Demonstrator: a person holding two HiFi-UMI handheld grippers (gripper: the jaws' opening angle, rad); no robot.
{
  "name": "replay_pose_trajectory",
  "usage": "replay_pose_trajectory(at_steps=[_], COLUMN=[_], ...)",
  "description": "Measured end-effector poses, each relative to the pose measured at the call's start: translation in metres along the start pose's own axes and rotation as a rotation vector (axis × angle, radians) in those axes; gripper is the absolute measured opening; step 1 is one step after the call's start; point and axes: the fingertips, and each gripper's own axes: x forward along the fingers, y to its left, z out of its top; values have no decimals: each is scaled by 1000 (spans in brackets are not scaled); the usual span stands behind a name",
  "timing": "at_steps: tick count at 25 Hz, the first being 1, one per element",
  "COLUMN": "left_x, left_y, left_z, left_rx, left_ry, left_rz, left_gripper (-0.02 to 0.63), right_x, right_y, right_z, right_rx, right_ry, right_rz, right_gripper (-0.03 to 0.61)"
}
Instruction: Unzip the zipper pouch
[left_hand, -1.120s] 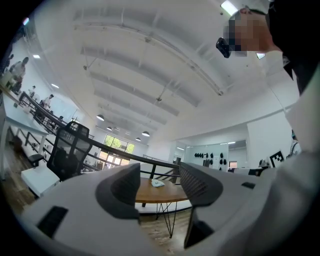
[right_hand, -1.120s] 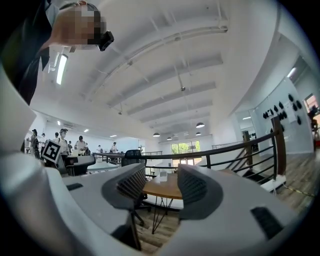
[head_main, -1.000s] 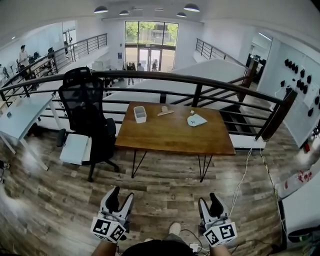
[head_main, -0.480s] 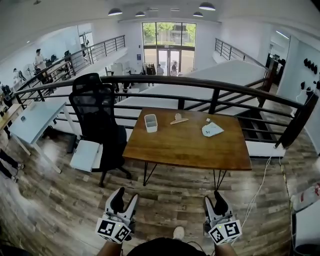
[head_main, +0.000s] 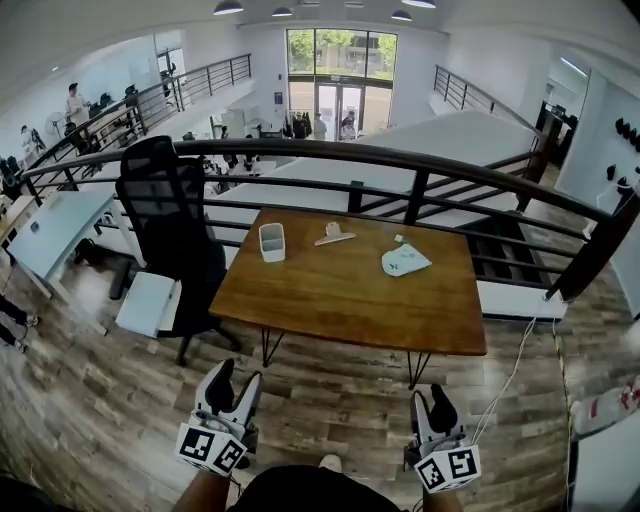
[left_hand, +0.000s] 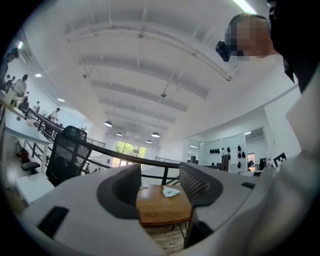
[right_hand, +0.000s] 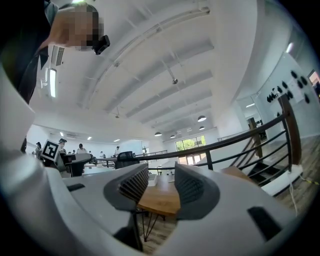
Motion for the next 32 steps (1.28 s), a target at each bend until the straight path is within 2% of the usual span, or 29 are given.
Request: replay_pose_trajectory(at_steps=[4, 8, 13, 15, 18, 24, 32], left_x=[22, 37, 59, 72, 98, 167, 236], left_y=[-18, -21, -8, 0, 10, 34, 94], left_z=[-7, -18, -31, -34, -39, -38, -36], left_rx=[8, 9, -22, -50, -51, -53, -85], left_ry=[21, 48, 54, 47, 56, 50, 19], left_rz=[-12, -17, -9, -10, -27, -65, -73], left_gripper=[242, 242, 244, 244, 244, 242, 242], right_x=[-1, 8, 32, 40, 51, 112, 206], right_y=[-31, -44, -49, -54, -66, -88, -90], right_z=[-2, -11, -21, -23, -22, -8, 5], right_rx=[18, 38, 13, -1, 5, -3, -40], right_ry=[9, 25, 48, 58, 62, 77, 64], right_rz=[-28, -37, -29, -45, -87, -119, -117], right_gripper=[140, 133, 130, 126, 123, 120, 117])
